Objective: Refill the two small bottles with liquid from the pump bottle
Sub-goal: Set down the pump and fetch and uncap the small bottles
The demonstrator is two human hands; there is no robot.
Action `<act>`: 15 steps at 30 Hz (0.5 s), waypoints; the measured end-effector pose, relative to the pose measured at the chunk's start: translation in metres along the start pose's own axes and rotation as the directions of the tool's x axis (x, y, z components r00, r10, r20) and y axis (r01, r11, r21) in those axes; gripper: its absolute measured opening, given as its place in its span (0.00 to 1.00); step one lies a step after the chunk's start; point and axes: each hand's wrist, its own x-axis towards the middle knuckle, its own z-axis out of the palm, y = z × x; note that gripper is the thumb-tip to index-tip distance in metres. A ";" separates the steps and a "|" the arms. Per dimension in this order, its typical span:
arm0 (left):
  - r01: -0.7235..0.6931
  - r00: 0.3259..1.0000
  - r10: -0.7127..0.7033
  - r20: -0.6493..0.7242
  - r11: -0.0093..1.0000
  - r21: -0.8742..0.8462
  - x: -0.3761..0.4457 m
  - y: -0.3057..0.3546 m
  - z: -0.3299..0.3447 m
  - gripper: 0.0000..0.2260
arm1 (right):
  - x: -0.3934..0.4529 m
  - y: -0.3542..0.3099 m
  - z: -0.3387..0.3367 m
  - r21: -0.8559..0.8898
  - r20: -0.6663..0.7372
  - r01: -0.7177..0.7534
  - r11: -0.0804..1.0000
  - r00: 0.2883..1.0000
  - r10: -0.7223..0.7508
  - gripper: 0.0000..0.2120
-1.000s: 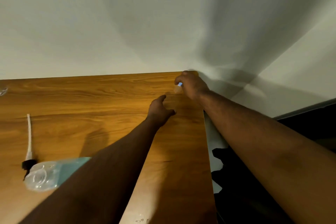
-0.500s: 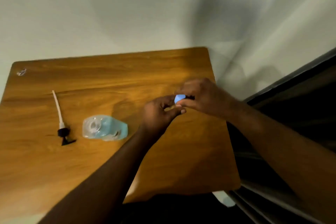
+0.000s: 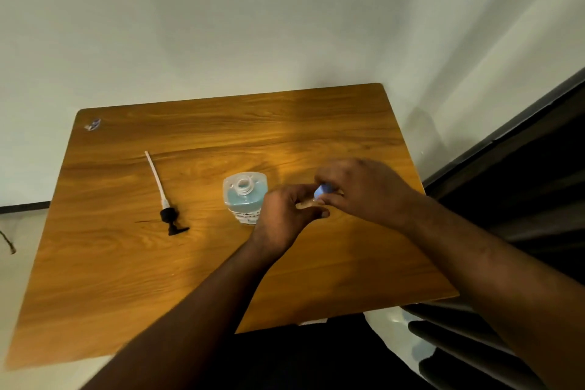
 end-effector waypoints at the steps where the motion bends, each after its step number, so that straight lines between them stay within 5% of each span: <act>1: 0.011 1.000 -0.011 -0.012 1.000 0.019 -0.003 -0.002 -0.002 0.12 | -0.001 -0.002 0.001 0.054 0.018 0.053 0.997 0.998 -0.054 0.09; 5: 0.027 0.999 -0.027 -0.027 1.000 -0.011 -0.011 -0.005 -0.009 0.16 | -0.004 -0.008 0.005 0.143 0.057 0.010 0.990 0.998 -0.019 0.29; 10: 0.074 0.997 -0.075 0.019 0.996 0.042 -0.014 -0.012 -0.008 0.13 | 0.000 -0.019 0.014 0.102 -0.010 0.034 0.994 0.999 -0.033 0.11; 12: 0.144 0.987 -0.146 0.061 0.989 0.032 -0.016 -0.019 -0.006 0.18 | -0.007 -0.011 0.009 0.224 -0.065 0.018 0.974 0.998 -0.004 0.14; 15: 0.229 0.969 -0.229 0.090 0.973 0.005 -0.020 -0.032 0.000 0.22 | -0.021 0.003 0.015 0.441 -0.166 -0.152 0.885 0.955 0.247 0.20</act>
